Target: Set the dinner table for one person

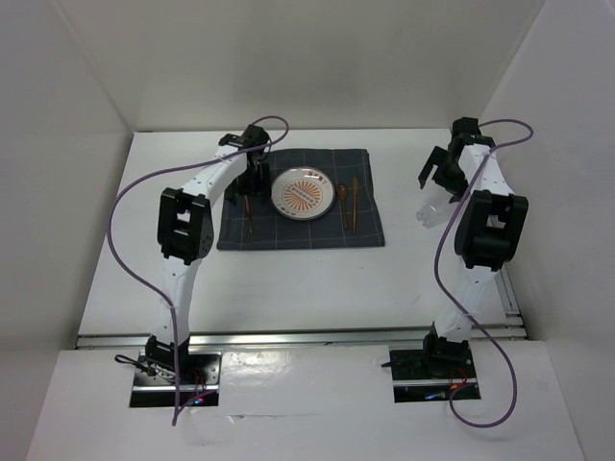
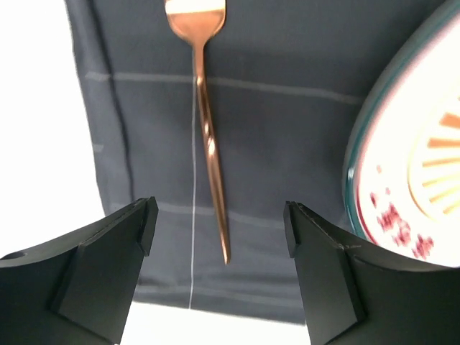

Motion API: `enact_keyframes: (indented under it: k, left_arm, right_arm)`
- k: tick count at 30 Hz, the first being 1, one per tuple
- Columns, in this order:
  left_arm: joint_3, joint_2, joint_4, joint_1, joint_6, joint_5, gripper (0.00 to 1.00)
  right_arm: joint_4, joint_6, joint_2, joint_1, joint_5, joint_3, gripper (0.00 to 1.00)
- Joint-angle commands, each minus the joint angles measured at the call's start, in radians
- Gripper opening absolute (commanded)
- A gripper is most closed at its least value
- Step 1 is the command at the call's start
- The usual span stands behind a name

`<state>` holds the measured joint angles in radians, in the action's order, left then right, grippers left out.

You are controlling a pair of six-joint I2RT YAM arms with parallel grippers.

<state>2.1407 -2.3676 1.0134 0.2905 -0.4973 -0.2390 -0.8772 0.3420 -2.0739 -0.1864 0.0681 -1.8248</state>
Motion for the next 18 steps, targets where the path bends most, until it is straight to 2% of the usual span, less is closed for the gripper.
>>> enact_keyframes:
  k: [1, 6, 10, 13, 14, 17, 18]
  left_arm:
    - [0.001, 0.149, 0.013, 0.015, 0.019, -0.002, 0.89]
    - [-0.008, 0.229, 0.033, 0.024, 0.019, -0.014, 0.89]
    - [0.012, 0.252, 0.053, 0.024, 0.019, -0.025, 0.89]
    - [0.034, 0.252, 0.062, 0.024, 0.019, -0.025, 0.89]
    - [0.035, 0.252, 0.062, 0.024, 0.019, -0.025, 0.89]
    - [0.035, 0.261, 0.071, 0.024, 0.019, -0.025, 0.89]
    - [0.035, 0.261, 0.071, 0.024, 0.019, -0.025, 0.89]
  right_arm:
    - [0.085, -0.061, 0.017, -0.022, -0.033, 0.051, 1.00]
    - [0.096, -0.095, 0.008, -0.022, -0.063, 0.093, 1.00]
    - [0.141, -0.095, 0.052, -0.022, -0.083, 0.168, 0.93]
    - [0.152, -0.095, 0.075, -0.022, -0.103, 0.228, 0.84]
    - [0.162, -0.104, 0.090, -0.022, -0.103, 0.239, 0.77]
    - [0.162, -0.104, 0.124, -0.022, -0.114, 0.262, 0.66]
    - [0.162, -0.104, 0.136, -0.022, -0.123, 0.278, 0.59]
